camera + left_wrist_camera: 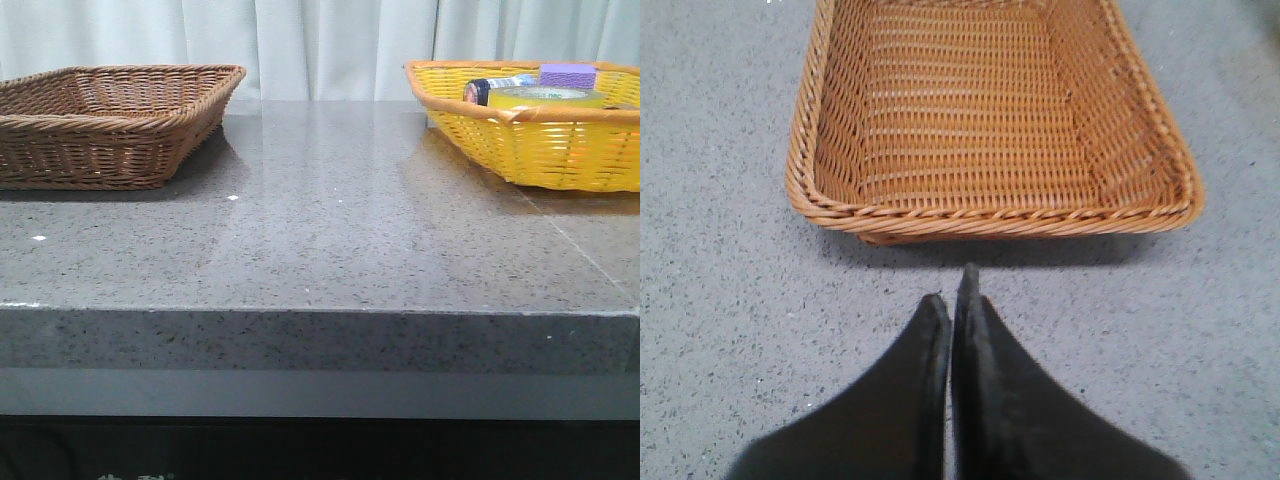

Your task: Transfer tape with both arms

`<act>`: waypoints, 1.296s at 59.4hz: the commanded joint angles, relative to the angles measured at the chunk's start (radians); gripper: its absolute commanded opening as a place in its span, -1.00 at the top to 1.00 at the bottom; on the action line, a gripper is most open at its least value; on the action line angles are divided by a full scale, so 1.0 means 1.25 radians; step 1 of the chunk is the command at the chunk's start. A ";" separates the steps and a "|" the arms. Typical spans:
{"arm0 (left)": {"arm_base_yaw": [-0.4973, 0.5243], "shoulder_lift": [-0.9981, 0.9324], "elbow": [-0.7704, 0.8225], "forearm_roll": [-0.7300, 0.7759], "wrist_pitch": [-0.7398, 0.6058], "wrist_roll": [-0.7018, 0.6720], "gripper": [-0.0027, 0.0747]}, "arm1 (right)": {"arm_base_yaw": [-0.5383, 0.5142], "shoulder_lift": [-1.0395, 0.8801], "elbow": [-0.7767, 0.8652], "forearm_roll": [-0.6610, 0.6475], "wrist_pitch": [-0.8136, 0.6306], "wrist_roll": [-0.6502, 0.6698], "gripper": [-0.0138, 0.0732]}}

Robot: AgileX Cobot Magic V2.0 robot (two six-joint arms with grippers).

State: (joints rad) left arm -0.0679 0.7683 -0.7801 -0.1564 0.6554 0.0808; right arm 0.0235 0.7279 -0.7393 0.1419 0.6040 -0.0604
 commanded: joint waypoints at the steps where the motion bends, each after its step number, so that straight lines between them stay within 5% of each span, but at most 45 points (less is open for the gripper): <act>1: 0.002 0.022 -0.022 0.008 -0.069 -0.001 0.46 | -0.004 0.024 -0.026 -0.004 -0.040 0.000 0.49; 8: 0.002 0.038 -0.022 0.020 -0.072 -0.001 -0.40 | -0.004 0.050 -0.026 -0.004 -0.029 0.000 -0.30; 16: 0.002 0.039 -0.022 0.020 -0.078 -0.001 -0.59 | -0.004 0.057 -0.026 -0.004 -0.025 0.000 -0.70; 29: -0.022 0.036 -0.055 0.010 -0.070 -0.001 -0.56 | -0.015 0.067 -0.061 -0.004 0.003 0.001 -0.65; 58: -0.369 0.036 -0.099 -0.007 -0.118 0.012 -0.39 | -0.123 0.344 -0.386 0.030 0.204 0.001 -0.60; 77: -0.419 0.036 -0.099 -0.007 -0.137 0.012 -0.39 | -0.123 0.571 -0.615 0.073 0.252 0.001 -0.60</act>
State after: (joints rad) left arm -0.5839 0.8193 -0.8697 -0.1483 0.5627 0.0969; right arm -0.1259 1.4078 -1.4188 0.2043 0.9479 -0.0604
